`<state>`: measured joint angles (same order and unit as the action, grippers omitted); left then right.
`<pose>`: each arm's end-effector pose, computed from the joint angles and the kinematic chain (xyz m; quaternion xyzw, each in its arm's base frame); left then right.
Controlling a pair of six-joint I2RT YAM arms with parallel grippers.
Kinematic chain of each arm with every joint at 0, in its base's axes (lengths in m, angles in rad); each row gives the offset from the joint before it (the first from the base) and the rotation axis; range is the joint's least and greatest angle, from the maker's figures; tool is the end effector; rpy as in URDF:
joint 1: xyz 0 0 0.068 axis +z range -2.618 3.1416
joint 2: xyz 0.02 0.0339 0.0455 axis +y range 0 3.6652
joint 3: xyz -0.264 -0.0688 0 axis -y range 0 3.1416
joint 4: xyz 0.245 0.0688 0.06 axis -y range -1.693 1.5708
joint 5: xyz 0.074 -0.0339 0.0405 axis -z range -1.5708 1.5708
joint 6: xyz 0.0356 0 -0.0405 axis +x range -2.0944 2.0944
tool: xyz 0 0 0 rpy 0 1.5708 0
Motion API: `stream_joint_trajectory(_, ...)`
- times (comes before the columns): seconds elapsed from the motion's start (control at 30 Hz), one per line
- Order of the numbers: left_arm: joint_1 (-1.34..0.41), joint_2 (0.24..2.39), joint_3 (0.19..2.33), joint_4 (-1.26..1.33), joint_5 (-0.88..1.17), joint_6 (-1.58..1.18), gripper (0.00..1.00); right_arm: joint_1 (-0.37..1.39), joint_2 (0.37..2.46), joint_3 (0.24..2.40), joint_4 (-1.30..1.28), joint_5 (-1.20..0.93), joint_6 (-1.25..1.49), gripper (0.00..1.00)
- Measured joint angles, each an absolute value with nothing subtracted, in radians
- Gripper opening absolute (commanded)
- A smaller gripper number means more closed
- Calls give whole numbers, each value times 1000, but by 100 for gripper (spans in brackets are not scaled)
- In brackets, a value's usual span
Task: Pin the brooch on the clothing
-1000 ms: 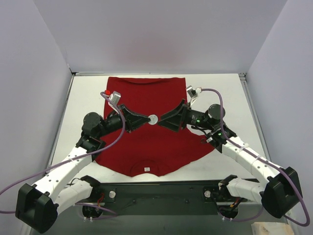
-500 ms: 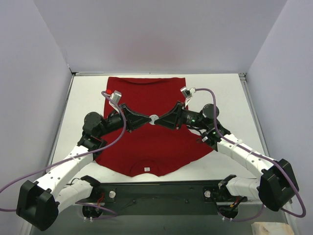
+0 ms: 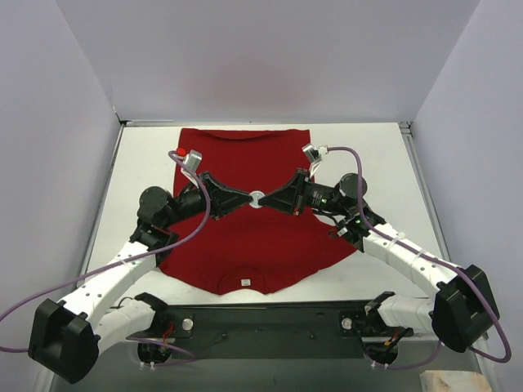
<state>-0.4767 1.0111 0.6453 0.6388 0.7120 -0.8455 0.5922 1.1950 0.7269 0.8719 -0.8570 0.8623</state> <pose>0.1913 -0.1250 0.3328 0.1691 0.6077 -0.6248 0.4601 0.1993 0.1665 0.3403 -0.2761 0.5433 0.6757 0.4149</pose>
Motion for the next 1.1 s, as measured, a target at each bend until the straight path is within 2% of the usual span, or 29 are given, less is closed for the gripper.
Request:
stream_joint_trajectory(0.2, -475, 1021, 645, 639, 719, -847, 0, 593, 1195, 732, 840, -851, 841, 0)
stream_joint_trajectory(0.67, -450, 1045, 655, 612, 717, -804, 0, 617, 1241, 954, 379, -760, 702, 0)
stream_joint_trajectory(1.1, -447, 1090, 676, 564, 742, -773, 0, 616, 1322, 1105, 85, -733, 655, 0)
